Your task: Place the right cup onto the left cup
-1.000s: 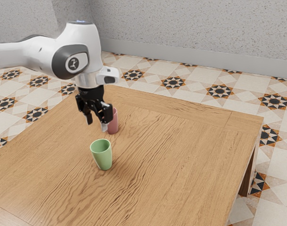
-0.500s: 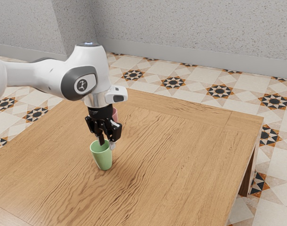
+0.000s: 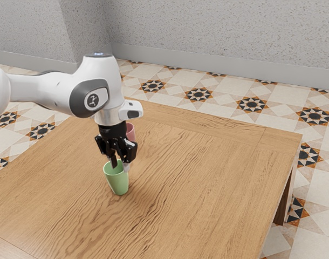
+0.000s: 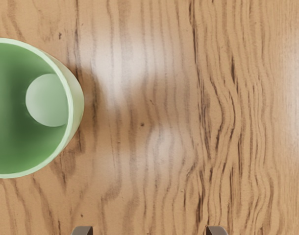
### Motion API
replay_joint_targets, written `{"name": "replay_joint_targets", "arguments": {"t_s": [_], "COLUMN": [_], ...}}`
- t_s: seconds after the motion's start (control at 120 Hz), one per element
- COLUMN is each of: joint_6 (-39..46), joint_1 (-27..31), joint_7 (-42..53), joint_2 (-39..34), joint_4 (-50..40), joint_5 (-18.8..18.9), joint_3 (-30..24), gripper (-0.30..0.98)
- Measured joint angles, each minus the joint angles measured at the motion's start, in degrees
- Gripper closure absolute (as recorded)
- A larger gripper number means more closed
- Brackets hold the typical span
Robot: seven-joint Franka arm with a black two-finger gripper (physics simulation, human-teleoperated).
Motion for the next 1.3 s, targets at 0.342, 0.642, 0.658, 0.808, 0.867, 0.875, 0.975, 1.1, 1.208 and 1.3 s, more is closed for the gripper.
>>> {"name": "replay_joint_targets", "arguments": {"t_s": [0.342, 0.642, 0.658, 0.808, 0.867, 0.875, 0.975, 1.1, 1.208, 1.3], "joint_6": [1.38, 1.94, 1.96, 2.07, 2.10, 2.10, 2.20, 2.59, 2.79, 2.97], "joint_1": [-1.53, -2.09, -2.11, -1.99, -1.96, -1.97, -2.03, -2.02, -2.06, -2.01], "joint_7": [-0.39, -0.32, -0.31, -0.26, -0.25, -0.24, -0.21, -0.09, 0.10, 0.27], "joint_2": [3.36, 5.32, 5.38, 6.64, 7.35, 7.48, 9.08, 10.32, 11.04, 11.64], "joint_4": [1.40, 3.17, 3.19, 3.50, 3.87, 3.95, 4.83, 5.59, 6.35, 6.78], "joint_5": [0.75, 1.73, 1.82, 2.30, 2.38, 2.39, 2.45, 2.49, 2.51, 2.54], "joint_3": [1.82, 3.09, 3.25, 4.32, 4.49, 4.51, 4.67, 5.05, 5.09, 5.37], "gripper": [0.43, 0.44, 0.44, 0.44, 0.44, 0.44, 0.44, 0.45, 0.45, 0.45]}}
